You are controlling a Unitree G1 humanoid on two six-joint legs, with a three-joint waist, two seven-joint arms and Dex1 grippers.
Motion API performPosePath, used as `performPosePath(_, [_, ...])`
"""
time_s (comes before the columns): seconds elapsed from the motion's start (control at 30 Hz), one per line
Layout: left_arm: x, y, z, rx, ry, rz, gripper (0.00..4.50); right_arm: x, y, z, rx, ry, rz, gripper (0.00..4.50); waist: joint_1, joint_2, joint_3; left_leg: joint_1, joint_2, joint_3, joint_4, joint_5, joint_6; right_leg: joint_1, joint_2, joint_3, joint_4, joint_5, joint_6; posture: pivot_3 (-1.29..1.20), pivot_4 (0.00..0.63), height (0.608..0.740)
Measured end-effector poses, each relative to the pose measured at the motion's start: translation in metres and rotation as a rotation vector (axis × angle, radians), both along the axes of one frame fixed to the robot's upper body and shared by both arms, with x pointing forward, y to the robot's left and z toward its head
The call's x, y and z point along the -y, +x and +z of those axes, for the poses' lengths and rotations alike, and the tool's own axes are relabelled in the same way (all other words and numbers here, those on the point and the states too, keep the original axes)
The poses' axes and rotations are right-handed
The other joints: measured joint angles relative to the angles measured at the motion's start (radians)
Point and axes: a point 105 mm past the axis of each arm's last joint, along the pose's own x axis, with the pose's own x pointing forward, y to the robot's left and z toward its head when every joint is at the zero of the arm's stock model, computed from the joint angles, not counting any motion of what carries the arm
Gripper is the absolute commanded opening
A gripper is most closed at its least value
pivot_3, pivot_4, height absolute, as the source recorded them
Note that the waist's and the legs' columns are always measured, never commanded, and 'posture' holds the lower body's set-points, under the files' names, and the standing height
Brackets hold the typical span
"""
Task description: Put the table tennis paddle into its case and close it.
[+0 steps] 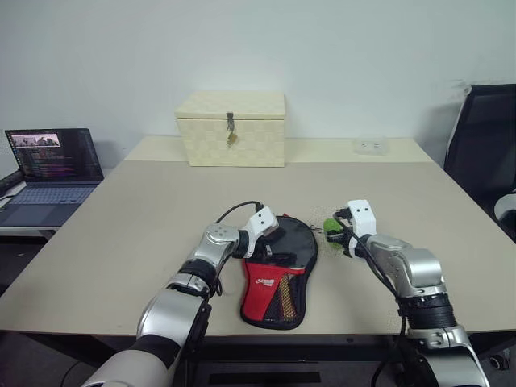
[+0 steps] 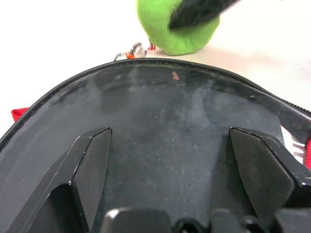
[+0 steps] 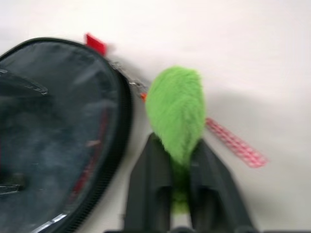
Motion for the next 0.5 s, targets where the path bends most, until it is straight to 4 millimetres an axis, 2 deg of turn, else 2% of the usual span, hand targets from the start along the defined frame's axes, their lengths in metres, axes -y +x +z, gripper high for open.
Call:
performPosePath(0.13, [0.009, -0.004, -0.003, -0.009, -0.018, -0.021, 4.21, 0.003, -0.016, 0.003, -0.003, -0.027, 0.085, 0.02, 0.003, 0.001, -0.001, 0.0, 0.0, 0.0, 0.0, 0.0, 0.0, 0.001, 0.0, 0.0, -0.001, 0.0, 0.0, 0.0, 0.15, 0.74])
performPosePath(0.2, [0.012, -0.005, -0.004, -0.019, -0.027, -0.028, 4.21, 0.002, -0.032, 0.006, -0.004, -0.065, 0.176, 0.02, 0.007, 0.001, -0.001, 0.0, -0.001, -0.002, 0.0, 0.0, 0.0, 0.003, 0.0, -0.001, -0.002, 0.0, 0.0, 0.0, 0.15, 0.74])
performPosePath(0.37, [0.025, -0.008, -0.006, -0.03, -0.046, -0.041, 4.21, 0.002, -0.076, 0.005, -0.078, -0.135, 0.37, 0.02, 0.01, 0.002, -0.001, 0.001, -0.001, -0.004, 0.0, 0.0, 0.001, 0.007, 0.0, -0.003, -0.008, 0.0, 0.002, 0.0, 0.15, 0.74])
performPosePath(0.5, [0.037, -0.01, -0.008, -0.029, -0.058, -0.046, 4.21, -0.018, -0.118, 0.003, -0.124, -0.164, 0.586, 0.02, 0.01, 0.002, -0.001, 0.0, -0.002, -0.004, 0.0, -0.001, 0.001, 0.007, 0.0, -0.003, -0.01, -0.002, 0.007, 0.0, 0.15, 0.74])
